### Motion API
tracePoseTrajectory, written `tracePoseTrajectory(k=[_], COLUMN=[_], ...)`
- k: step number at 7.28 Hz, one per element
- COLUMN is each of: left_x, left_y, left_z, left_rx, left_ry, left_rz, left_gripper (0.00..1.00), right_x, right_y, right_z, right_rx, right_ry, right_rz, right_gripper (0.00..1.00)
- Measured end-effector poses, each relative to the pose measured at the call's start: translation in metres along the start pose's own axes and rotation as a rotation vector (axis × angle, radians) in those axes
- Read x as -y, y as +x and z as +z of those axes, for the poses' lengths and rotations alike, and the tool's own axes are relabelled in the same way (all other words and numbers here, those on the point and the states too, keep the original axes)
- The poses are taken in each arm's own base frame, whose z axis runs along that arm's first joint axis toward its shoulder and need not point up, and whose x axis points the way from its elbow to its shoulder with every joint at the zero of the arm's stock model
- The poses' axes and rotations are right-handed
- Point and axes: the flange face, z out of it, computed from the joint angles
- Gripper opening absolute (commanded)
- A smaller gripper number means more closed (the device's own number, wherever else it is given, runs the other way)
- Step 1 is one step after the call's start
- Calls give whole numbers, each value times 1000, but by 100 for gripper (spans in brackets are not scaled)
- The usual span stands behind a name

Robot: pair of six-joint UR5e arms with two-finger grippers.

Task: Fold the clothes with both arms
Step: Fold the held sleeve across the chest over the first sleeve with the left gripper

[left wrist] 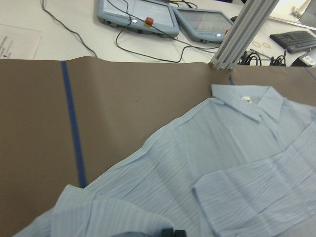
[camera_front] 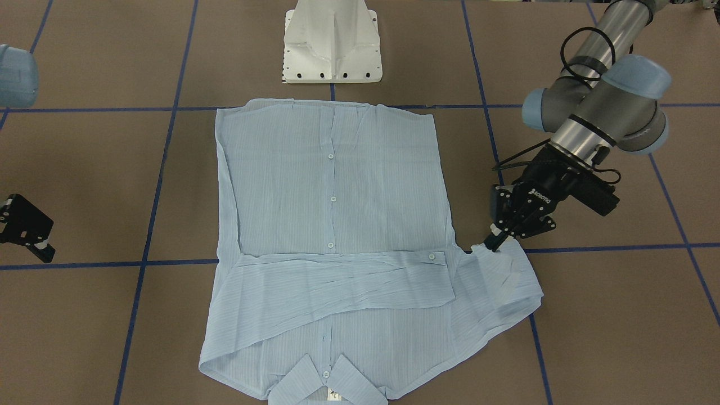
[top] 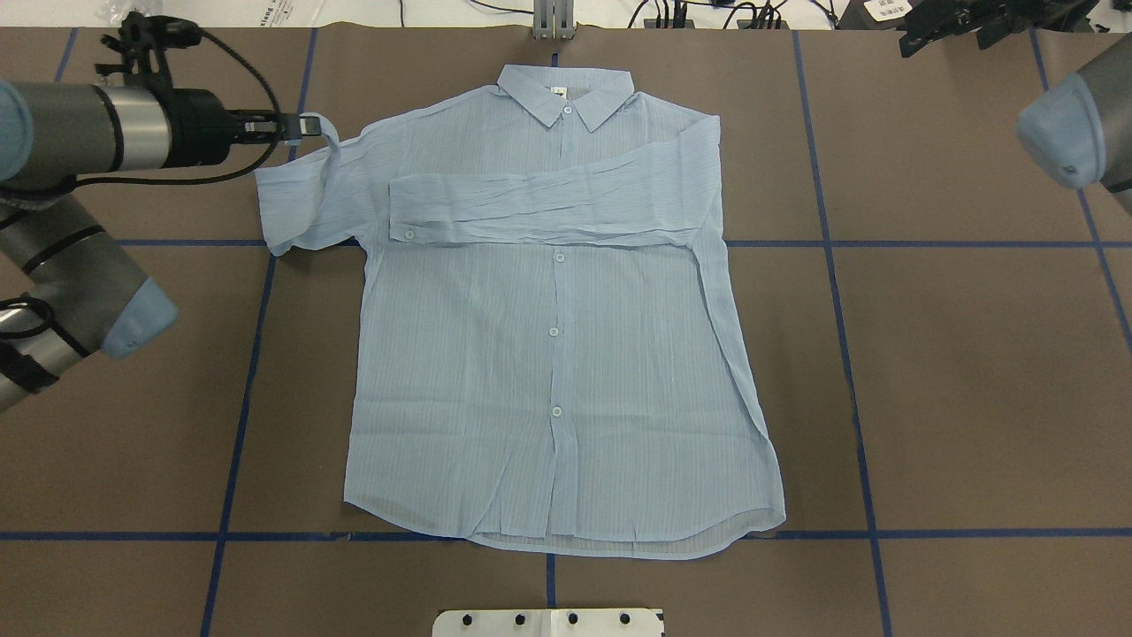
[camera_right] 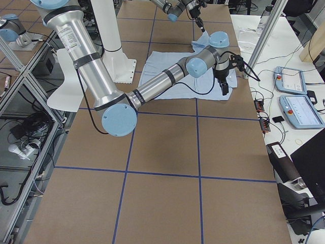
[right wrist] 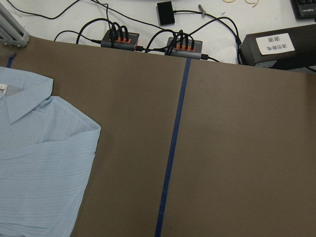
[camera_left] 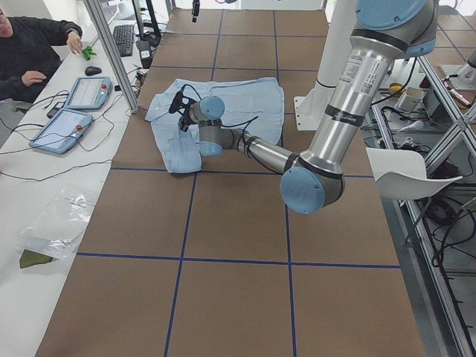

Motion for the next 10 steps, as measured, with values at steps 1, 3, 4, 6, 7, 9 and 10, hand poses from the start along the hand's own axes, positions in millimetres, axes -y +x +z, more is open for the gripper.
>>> tracePoseTrajectory(k=[1,3,4,6,7,9,10], left_x=[6,3,-2,-14,-29,-65,-79], left_y=[40,107,134,177,197,220,230], left_z=[18,57,79,124,144,170,177], left_rx=[-26,-48,-46,-22,-10,12,9], left_ry=[-14,-21,-11,1,0,-13,-25], left_rz=[-43,-115,-138,-166,-170,-164,-163], left_gripper=[0,0,0,0,0,99,100], right_x=[-1,-3,-3,-4,-4,-4,-4], right_y=[1,2,2,2,2,2,1], right_z=[0,1,2,2,2,3,4], right_rx=[-1,-1,-1,-1,0,0,-1], right_ry=[-1,-4,-5,-6,-6,-8,-9], right_rz=[2,11,13,17,19,20,20], right_gripper=[100,100,100,100,100,100,100])
